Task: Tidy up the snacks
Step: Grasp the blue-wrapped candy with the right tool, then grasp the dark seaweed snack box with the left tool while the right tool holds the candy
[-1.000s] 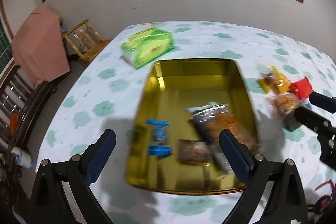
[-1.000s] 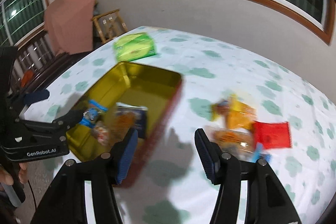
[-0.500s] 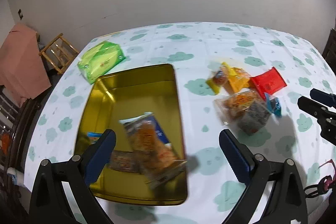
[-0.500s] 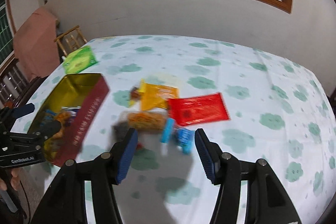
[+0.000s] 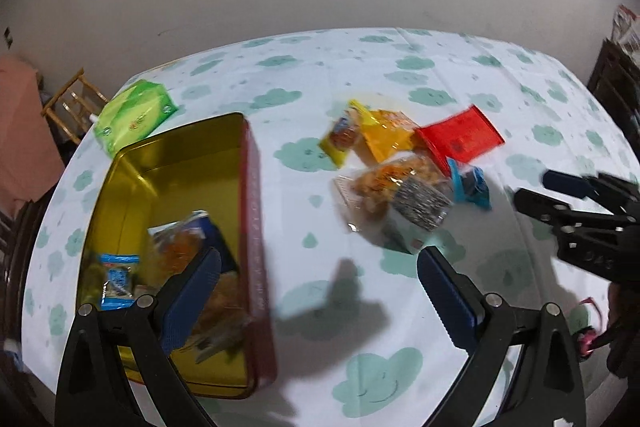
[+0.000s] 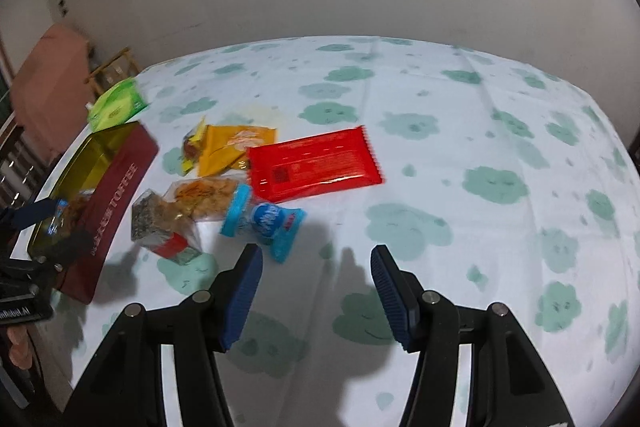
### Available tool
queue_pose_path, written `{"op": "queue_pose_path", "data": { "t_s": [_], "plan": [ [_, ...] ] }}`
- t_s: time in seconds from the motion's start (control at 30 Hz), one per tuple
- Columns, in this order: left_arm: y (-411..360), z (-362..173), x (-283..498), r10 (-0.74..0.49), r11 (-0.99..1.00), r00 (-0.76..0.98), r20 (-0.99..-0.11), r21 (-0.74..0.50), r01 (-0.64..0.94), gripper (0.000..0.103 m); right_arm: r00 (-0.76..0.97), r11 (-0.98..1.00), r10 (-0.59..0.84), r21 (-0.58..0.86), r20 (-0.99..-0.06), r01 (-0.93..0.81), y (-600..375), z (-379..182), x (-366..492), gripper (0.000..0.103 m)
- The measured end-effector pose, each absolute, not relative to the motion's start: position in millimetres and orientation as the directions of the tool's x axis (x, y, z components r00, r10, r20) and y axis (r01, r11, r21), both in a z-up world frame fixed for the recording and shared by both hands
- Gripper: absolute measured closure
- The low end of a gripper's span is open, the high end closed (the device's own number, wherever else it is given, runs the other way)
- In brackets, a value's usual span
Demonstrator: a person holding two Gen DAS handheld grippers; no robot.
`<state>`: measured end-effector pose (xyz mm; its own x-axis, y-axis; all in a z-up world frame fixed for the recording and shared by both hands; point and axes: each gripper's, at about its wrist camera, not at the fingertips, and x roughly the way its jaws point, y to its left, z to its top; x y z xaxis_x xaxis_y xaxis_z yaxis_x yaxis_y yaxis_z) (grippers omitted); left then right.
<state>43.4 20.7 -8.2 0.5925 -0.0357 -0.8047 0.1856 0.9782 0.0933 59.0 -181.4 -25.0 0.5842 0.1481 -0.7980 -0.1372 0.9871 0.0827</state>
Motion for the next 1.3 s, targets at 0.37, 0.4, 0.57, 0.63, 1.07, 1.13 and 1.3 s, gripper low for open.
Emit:
{"op": "queue_pose_path", "data": {
  "t_s": [0.37, 0.4, 0.57, 0.63, 1.07, 1.13, 1.3],
  "plan": [
    [-1.5, -19.0, 49.4, -0.049, 0.967, 0.568, -0.822, 0.103, 0.232, 0.005, 0.518, 0.917, 0.230, 0.006, -0.824, -0.399, -150.8, -47.4, 105.6, 0.045],
    [-2.5, -20.0, 50.3, -0.046, 0.968, 0.564, -0.824, 0.103, 0.230, 0.005, 0.507, 0.907, 0.242, 0.007, -0.827, -0.421, -149.4, -48.6, 109.6, 0.045],
    [-6.5, -23.4, 53.4, -0.047, 0.972, 0.555, -0.831, 0.091, 0.218, 0.005, 0.452, 0.886, 0.298, 0.067, -0.841, -0.459, -148.2, -56.6, 118.7, 0.070],
    [-9.1, -24.6, 53.3, -0.053, 0.973, 0.553, -0.832, 0.082, 0.218, 0.005, 0.459, 0.891, 0.306, 0.081, -0.834, -0.447, -151.4, -56.7, 115.4, 0.072],
    [-37.9, -27.1, 62.6, -0.034, 0.987, 0.579, -0.815, 0.065, 0.149, 0.005, 0.578, 0.971, 0.162, 0.025, -0.800, -0.237, -195.1, -56.2, 75.6, 0.074],
    [-43.0, -28.5, 67.5, -0.024, 0.989, 0.582, -0.813, 0.066, 0.133, 0.005, 0.586, 0.979, 0.136, 0.015, -0.799, -0.206, -204.0, -56.6, 72.4, 0.074],
    [-51.4, -33.5, 78.0, -0.002, 0.992, 0.575, -0.818, 0.072, 0.105, 0.012, 0.599, 0.988, 0.113, 0.025, -0.793, -0.154, -221.7, -57.8, 67.2, 0.074]
  ]
}}
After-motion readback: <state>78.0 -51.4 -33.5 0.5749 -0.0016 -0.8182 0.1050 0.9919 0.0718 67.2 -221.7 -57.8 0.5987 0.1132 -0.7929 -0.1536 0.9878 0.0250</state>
